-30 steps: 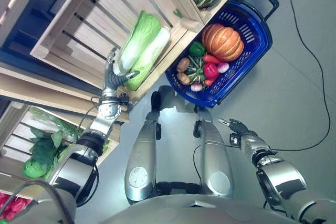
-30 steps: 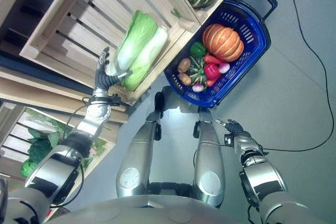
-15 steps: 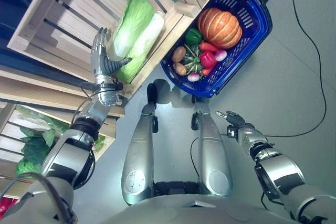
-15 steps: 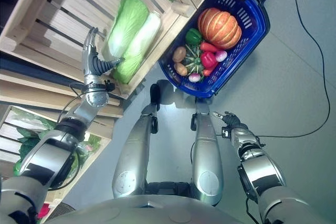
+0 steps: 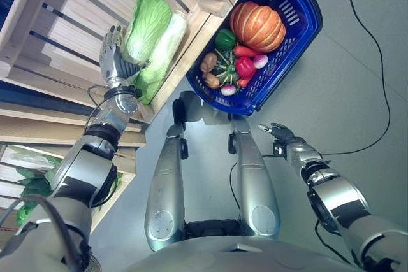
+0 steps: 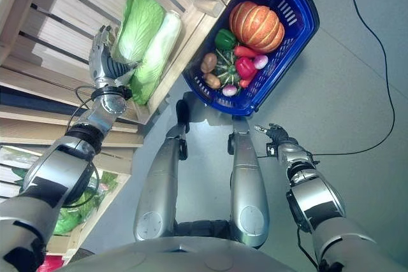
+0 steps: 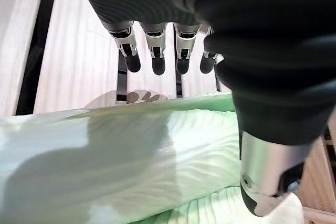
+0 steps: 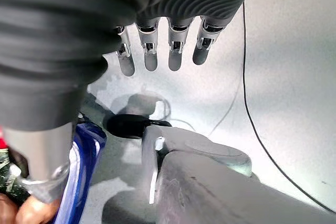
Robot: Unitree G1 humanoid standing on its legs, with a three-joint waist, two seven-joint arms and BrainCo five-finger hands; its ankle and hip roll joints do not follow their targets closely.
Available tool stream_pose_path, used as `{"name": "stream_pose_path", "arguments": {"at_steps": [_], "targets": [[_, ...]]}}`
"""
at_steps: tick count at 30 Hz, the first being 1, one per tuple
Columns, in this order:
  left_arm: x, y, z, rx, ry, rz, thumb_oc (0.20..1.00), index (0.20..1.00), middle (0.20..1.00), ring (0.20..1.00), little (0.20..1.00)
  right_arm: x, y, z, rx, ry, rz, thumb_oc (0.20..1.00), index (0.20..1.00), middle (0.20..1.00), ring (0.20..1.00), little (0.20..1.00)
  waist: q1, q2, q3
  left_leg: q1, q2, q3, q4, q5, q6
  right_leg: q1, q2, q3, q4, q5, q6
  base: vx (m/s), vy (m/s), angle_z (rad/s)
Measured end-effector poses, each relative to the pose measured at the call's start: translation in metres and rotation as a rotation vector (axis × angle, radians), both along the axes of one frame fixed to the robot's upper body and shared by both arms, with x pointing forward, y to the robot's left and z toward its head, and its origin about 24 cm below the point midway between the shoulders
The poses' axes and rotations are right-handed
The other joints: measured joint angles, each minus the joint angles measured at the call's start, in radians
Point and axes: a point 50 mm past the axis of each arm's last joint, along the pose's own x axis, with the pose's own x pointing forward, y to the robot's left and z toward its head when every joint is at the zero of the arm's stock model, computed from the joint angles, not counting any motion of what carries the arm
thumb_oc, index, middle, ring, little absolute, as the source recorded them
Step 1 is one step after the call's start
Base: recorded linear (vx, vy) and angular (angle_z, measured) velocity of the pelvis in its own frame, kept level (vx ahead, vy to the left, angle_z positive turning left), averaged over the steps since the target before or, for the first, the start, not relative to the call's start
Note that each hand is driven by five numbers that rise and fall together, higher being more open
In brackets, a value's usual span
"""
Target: Pick up fruits and vegetables into the basket
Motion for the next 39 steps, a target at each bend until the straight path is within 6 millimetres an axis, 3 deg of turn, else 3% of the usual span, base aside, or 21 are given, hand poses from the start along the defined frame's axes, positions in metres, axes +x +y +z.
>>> {"name": "stream_pose_path", "arguments": {"at_steps": [18,39], "targets": [[0.002,0.020,-0.013,-0.123,0.186,0.058,1.000,1.000,1.000,1.000,1.000,0.012,0.003,0.011,0.001,-0.017,0.030,1.000,1.000,1.000,1.000,1.000,-0.020,-0.011,0.000,-0.025,0.005,0.020,0.033,-0.015,-0.002,-0.030,0.006,0.025,0.019,0.000,0.000,0.00,0.006,-0.02],[0.008,0.020,-0.003,-0.217,0.175,0.066,1.000,1.000,1.000,1.000,1.000,0.021,0.005,0.020,-0.006,-0.038,0.042,1.000,1.000,1.000,1.000,1.000,-0.016,-0.032,-0.013,-0.058,0.005,0.020,0.069,-0.028,-0.006,-0.065,0.008,0.029,0.048,-0.001,0.001,0.00,0.001,-0.01]]}}
